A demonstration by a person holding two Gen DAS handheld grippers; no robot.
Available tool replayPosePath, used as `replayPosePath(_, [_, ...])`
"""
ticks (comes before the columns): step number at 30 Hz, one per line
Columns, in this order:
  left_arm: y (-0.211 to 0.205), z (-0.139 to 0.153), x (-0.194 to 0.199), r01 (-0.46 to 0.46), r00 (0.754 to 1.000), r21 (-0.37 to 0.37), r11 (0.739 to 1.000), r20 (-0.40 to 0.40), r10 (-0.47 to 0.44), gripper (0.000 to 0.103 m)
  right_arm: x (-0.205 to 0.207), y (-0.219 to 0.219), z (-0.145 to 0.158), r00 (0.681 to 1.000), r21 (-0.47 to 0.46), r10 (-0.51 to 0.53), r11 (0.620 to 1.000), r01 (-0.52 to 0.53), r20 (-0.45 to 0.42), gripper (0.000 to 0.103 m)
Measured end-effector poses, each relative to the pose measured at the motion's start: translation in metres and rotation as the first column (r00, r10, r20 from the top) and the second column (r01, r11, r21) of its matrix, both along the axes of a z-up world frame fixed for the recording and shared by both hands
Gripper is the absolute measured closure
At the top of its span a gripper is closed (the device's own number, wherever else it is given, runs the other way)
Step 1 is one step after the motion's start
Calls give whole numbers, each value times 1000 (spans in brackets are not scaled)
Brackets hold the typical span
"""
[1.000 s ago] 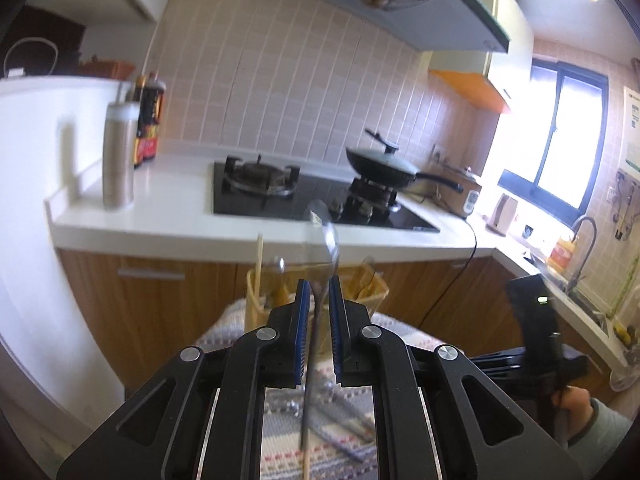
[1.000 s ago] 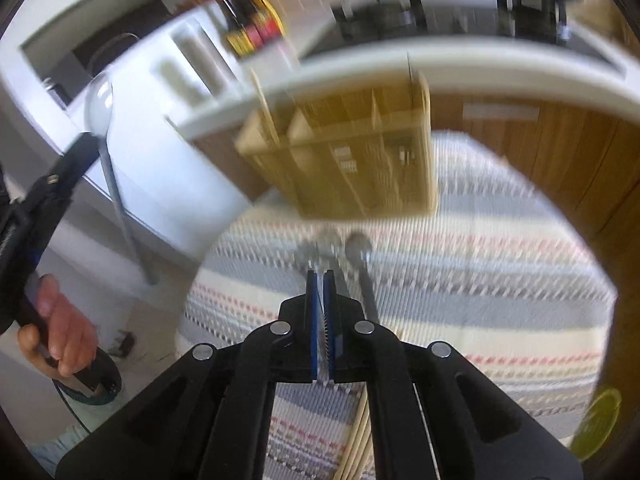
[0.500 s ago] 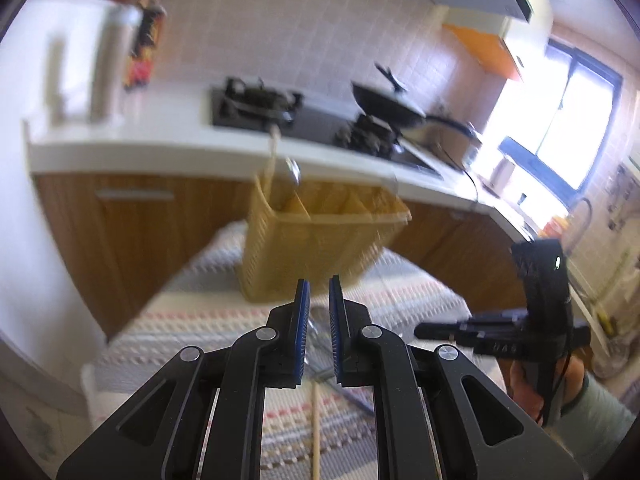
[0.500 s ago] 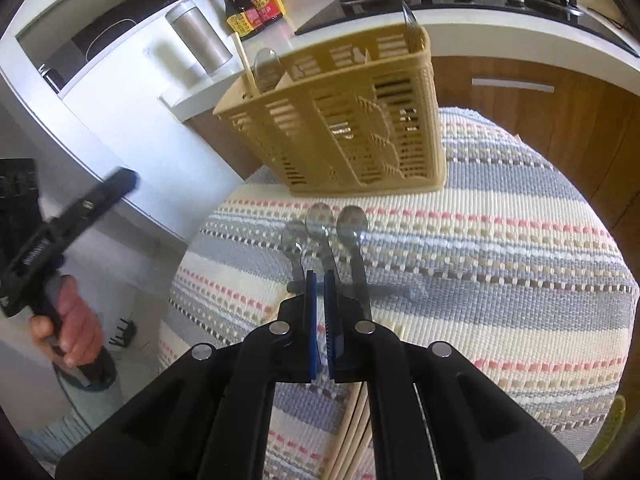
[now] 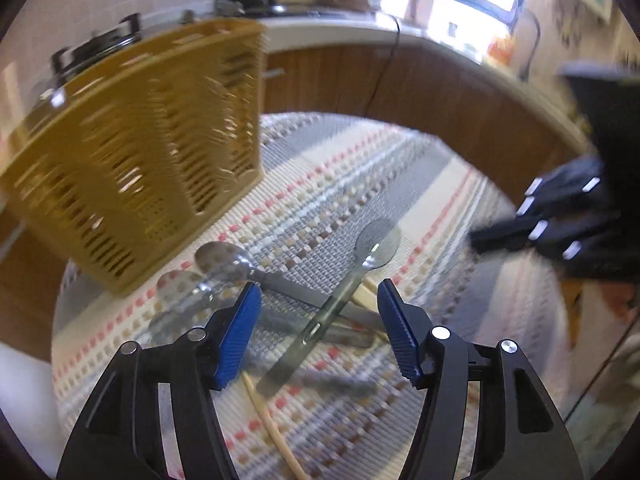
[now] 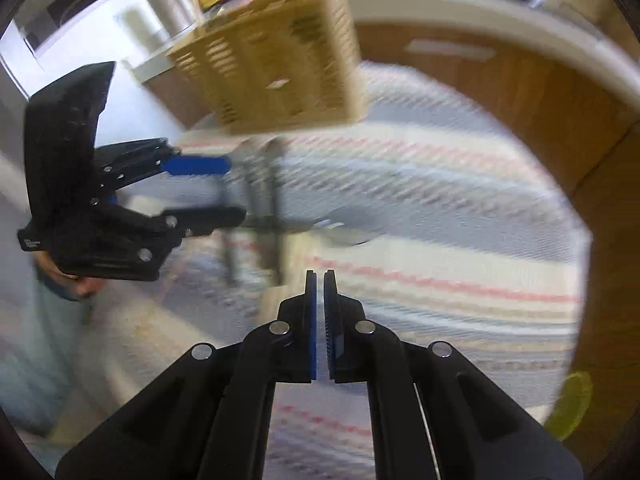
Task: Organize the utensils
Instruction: 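Carry the clear spoon and knife over the tan basket while both grippers open to drop them, then grasp a clear spoon with the left gripper while the right gripper grasps another clear spoon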
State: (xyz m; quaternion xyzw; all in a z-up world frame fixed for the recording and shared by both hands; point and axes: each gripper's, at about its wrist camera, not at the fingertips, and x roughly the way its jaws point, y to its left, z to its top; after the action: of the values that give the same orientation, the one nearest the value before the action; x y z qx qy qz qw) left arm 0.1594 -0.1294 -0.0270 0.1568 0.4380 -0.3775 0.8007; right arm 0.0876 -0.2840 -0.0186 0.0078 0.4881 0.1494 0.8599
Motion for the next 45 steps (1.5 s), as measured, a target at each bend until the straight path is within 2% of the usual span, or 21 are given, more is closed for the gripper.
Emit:
replayPosePath(2, [-7,-3,1,25,1000,24,999,3,-25,44,-10,-9,7,994,-30,-70,997,73,79,100])
replayPosePath(3, [-9,-3,1,37,999,30,999,2,-37,44,-11,-13,7,994,-15,-87,996,88,66,100])
replayPosePath(5, [-12,-5,2,78,997,52,996,-8,-77,44,-4,-23,-1,996,68,-67,995,71,-53,99])
replayPosePath(7, [-15,-9,4,112,993,92,989,-32,-110,44,1,-26,-7,992,58,-65,996,71,-107,99])
replayPosePath(9, [-16,-10,5,120,993,129,984,-28,-118,44,2,-22,-9,994,-44,-67,997,63,-87,99])
replayPosePath(10, [-17,-10,3,122,992,135,983,-28,-120,44,0,-22,-9,995,-55,-66,997,62,-77,99])
replayPosePath(12, [-15,-9,2,127,992,139,982,-29,-124,44,-4,-28,-3,996,-12,-85,996,85,-34,99])
replayPosePath(14, [-15,-7,-3,139,990,135,981,-25,-137,44,-15,-34,11,989,53,-126,991,122,80,99])
replayPosePath(15, [-16,-8,-4,143,990,135,980,-25,-141,44,-18,-36,15,986,73,-122,991,115,110,94])
replayPosePath(16, [-16,-9,-5,146,989,138,980,-27,-144,44,-18,-34,16,989,79,-103,992,95,108,88])
replayPosePath(18, [-18,-11,-7,145,989,155,977,-24,-143,44,-14,-32,12,990,46,-115,993,112,80,87])
replayPosePath(20, [-16,-13,-8,137,991,159,978,-19,-136,44,-12,-32,11,991,91,-104,991,96,84,87])
replayPosePath(21, [-13,-12,-9,132,991,152,979,-22,-131,44,-14,-34,11,992,132,-94,988,82,84,82])
replayPosePath(24, [-4,-10,-5,120,993,142,983,-28,-117,44,-17,-41,13,989,197,-121,975,103,83,32])
replayPosePath(30, [-6,-21,-4,149,988,193,970,-67,-138,45,-23,-28,21,985,36,-88,996,84,151,32])
replayPosePath(33, [-15,-26,-6,165,985,225,960,-77,-151,64,-18,-28,19,991,18,-64,998,62,114,32])
replayPosePath(37, [-28,-26,-1,182,981,245,952,-107,-160,67,-21,-25,15,994,-31,-34,999,37,100,32])
replayPosePath(40, [-38,-34,5,194,976,286,938,-150,-156,69,-21,-24,13,997,-24,-19,999,20,78,32])
replayPosePath(42, [-44,-37,8,190,976,303,934,-159,-147,75,-18,-24,12,998,-17,-21,1000,22,55,32])
replayPosePath(44, [-46,-38,11,184,975,302,935,-175,-136,90,-15,-21,12,999,-38,-23,999,25,42,32])
replayPosePath(45, [-48,-38,11,179,975,302,936,-183,-128,92,-15,-19,13,999,-46,-17,999,19,40,33])
